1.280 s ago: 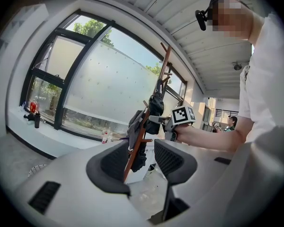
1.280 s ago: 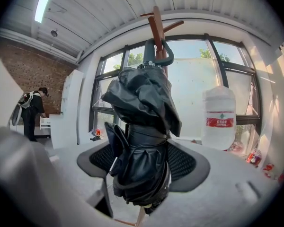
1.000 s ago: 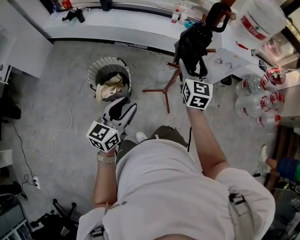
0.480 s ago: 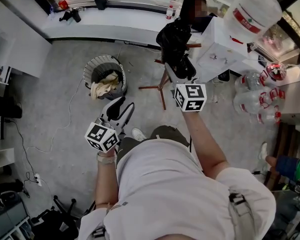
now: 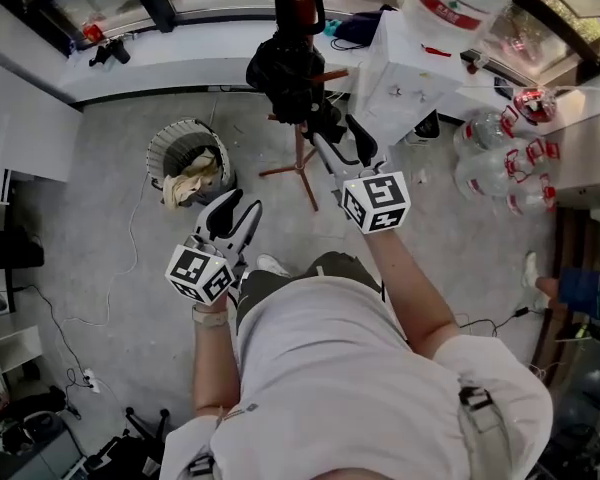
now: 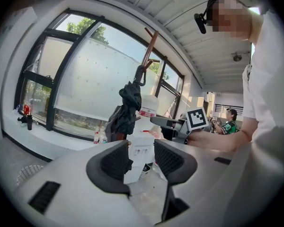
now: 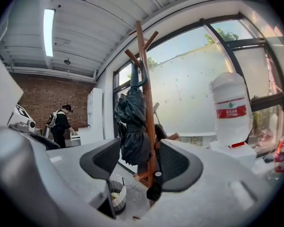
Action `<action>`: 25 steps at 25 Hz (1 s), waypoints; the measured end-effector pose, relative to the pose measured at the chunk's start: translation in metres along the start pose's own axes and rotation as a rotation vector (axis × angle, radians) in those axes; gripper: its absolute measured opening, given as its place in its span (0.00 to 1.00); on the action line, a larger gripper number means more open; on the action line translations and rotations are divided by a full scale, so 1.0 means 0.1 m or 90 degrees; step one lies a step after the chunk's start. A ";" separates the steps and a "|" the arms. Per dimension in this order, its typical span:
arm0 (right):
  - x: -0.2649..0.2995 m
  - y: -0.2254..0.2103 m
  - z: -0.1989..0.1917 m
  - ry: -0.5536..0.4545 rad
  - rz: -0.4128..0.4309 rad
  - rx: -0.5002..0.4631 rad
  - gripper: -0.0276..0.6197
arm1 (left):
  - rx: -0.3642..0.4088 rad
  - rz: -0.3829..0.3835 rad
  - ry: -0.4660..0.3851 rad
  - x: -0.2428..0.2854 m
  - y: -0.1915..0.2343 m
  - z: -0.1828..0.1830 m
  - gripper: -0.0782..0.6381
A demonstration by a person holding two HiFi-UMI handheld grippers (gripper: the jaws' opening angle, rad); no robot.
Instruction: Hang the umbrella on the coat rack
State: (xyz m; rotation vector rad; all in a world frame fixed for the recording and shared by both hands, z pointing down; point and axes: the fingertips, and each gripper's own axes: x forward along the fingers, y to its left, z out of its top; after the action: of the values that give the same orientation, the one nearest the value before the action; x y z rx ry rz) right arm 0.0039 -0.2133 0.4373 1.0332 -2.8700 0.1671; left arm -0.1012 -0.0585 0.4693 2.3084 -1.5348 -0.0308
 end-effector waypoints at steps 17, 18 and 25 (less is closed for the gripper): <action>-1.23 -0.37 -0.14 -0.008 -0.060 0.038 0.31 | 0.048 -0.160 0.043 0.74 -0.66 0.06 0.32; -1.30 -0.38 -0.15 -0.008 -0.068 0.040 0.31 | 0.051 -0.172 0.046 0.79 -0.71 0.06 0.32; -1.69 -0.45 -0.30 -0.010 -0.113 0.076 0.31 | 0.072 -0.244 0.073 1.06 -1.01 0.02 0.32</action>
State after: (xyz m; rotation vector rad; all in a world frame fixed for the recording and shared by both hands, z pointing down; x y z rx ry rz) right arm 0.1637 -0.1370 0.4498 1.3084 -2.7923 0.3216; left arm 0.0310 -0.1194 0.4552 2.6110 -1.0470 0.0906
